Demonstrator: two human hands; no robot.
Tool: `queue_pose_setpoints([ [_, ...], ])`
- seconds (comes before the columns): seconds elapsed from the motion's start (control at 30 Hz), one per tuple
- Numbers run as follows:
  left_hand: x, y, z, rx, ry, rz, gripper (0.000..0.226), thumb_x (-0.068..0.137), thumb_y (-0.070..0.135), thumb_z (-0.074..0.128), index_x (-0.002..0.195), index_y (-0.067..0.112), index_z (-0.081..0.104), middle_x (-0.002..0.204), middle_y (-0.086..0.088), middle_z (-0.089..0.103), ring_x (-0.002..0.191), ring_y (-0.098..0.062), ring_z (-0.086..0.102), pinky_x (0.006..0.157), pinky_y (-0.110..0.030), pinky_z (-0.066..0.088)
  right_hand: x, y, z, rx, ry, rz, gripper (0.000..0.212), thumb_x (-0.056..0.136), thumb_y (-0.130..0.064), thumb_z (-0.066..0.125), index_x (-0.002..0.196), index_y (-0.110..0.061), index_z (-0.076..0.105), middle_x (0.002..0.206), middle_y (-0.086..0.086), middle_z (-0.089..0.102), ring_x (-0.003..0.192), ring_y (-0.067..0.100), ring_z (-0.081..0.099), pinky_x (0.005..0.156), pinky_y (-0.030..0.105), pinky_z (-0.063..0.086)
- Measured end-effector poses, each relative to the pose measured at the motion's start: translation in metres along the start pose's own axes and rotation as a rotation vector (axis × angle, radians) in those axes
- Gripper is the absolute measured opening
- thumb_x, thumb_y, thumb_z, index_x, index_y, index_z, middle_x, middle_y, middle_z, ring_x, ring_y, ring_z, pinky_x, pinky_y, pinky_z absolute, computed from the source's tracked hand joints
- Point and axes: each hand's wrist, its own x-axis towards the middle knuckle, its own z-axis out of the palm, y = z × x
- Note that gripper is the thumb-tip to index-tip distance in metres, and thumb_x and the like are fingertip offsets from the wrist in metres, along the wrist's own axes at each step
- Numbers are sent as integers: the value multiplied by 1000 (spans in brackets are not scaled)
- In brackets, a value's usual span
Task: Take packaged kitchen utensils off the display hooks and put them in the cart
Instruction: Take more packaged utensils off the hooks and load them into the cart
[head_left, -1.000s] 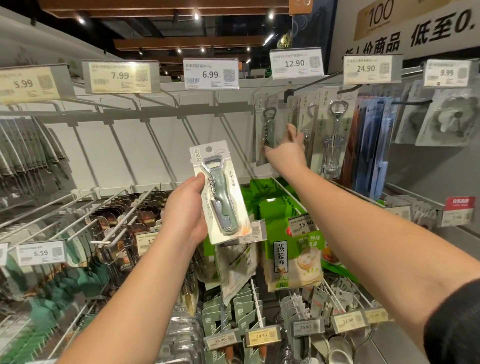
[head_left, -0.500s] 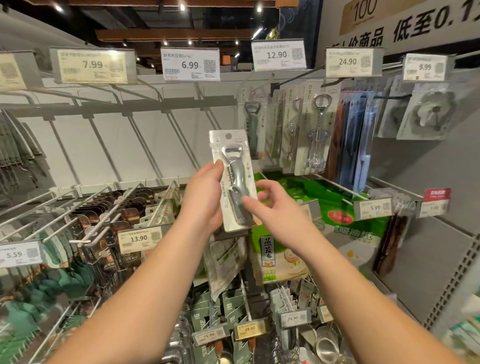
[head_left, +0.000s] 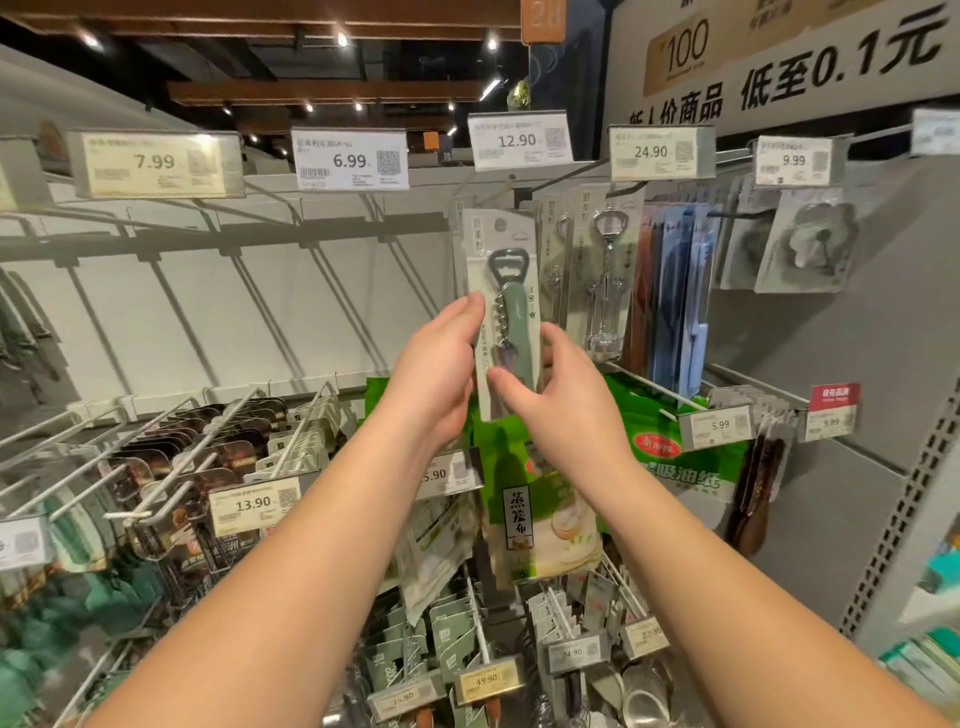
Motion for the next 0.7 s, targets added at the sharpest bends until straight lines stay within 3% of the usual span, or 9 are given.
queue_pose_setpoints([
  [0.1, 8, 1, 1, 208, 30, 57, 27, 106, 31, 47, 120, 19, 66, 106, 2, 77, 95, -14, 72, 82, -32, 54, 8, -3, -6, 24, 47, -8, 67, 88, -53, 65, 145, -24, 45, 134, -8, 58, 121, 10, 55, 96, 25, 45],
  [0.23, 15, 6, 2, 254, 96, 77, 28, 97, 40, 56, 116, 20, 60, 114, -5, 72, 106, -26, 68, 93, -45, 56, 18, -3, -6, 26, 100, -13, 72, 81, -64, 60, 142, -27, 47, 130, -10, 61, 118, 9, 58, 98, 39, 53],
  [0.37, 27, 10, 1, 262, 86, 122, 10, 100, 28, 57, 98, 19, 62, 103, -12, 72, 87, -25, 66, 81, -40, 56, 26, -5, -8, 18, 114, -27, 73, 86, -58, 64, 147, -24, 42, 135, -6, 57, 124, 11, 54, 103, 33, 48],
  [0.53, 39, 15, 0, 245, 92, 176, 12, 100, 19, 57, 90, 16, 62, 87, -7, 67, 66, -15, 60, 60, -26, 50, 37, -9, -10, -24, 131, -30, 80, 90, -53, 66, 153, -16, 34, 147, 2, 49, 134, 17, 47, 102, 31, 41],
  [0.7, 53, 14, -4, 270, 123, 147, 9, 99, 18, 58, 91, 16, 63, 86, -6, 65, 64, -16, 55, 57, -25, 48, 49, -9, -5, -56, 118, -14, 77, 88, -51, 67, 149, -14, 39, 142, 4, 52, 130, 20, 51, 98, 34, 45],
])
